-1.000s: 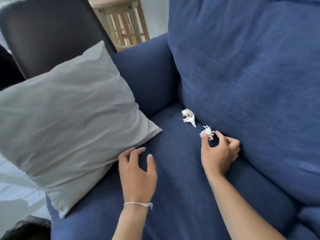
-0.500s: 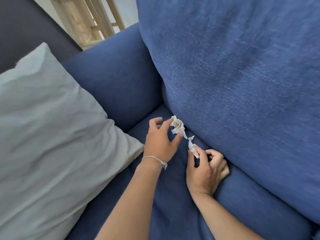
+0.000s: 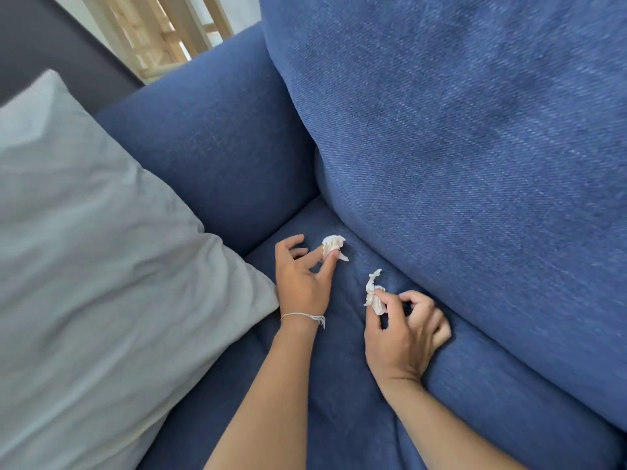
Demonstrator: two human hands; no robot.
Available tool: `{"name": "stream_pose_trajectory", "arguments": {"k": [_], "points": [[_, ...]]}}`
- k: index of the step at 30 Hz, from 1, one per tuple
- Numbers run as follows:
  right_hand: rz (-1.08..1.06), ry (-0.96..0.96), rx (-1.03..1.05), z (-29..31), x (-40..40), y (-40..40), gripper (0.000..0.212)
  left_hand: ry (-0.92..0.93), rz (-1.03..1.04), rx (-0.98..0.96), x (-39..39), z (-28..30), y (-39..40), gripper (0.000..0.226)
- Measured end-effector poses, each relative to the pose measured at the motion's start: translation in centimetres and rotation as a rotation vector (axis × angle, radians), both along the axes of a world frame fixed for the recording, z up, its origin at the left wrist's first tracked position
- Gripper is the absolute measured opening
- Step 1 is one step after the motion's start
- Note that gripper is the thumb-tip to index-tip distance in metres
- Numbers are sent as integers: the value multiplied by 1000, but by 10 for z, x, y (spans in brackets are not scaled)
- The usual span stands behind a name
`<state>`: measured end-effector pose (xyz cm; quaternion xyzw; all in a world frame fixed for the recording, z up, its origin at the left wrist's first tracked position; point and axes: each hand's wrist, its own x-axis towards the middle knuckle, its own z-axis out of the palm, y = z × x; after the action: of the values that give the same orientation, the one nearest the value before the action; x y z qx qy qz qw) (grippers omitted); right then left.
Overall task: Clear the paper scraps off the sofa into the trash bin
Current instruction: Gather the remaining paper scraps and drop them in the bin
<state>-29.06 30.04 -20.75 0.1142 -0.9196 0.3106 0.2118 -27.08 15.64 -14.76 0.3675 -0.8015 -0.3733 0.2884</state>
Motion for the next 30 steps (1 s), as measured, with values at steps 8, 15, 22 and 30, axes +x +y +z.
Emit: {"name": "stream_pose_trajectory", "arguments": {"k": [8,15,22,30], "points": [[25,-13,-51,17,2,2,8,41,0,88,74,16,43,23],[114,-92,-180,50,8,8,9,143,144,288,161,36,78,24],[496,-64,-263,80,91,-8,18,379,449,348,224,66,84,13],[953,-226,-443,128,246,-57,18,492,722,131,350,111,81,11]]}}
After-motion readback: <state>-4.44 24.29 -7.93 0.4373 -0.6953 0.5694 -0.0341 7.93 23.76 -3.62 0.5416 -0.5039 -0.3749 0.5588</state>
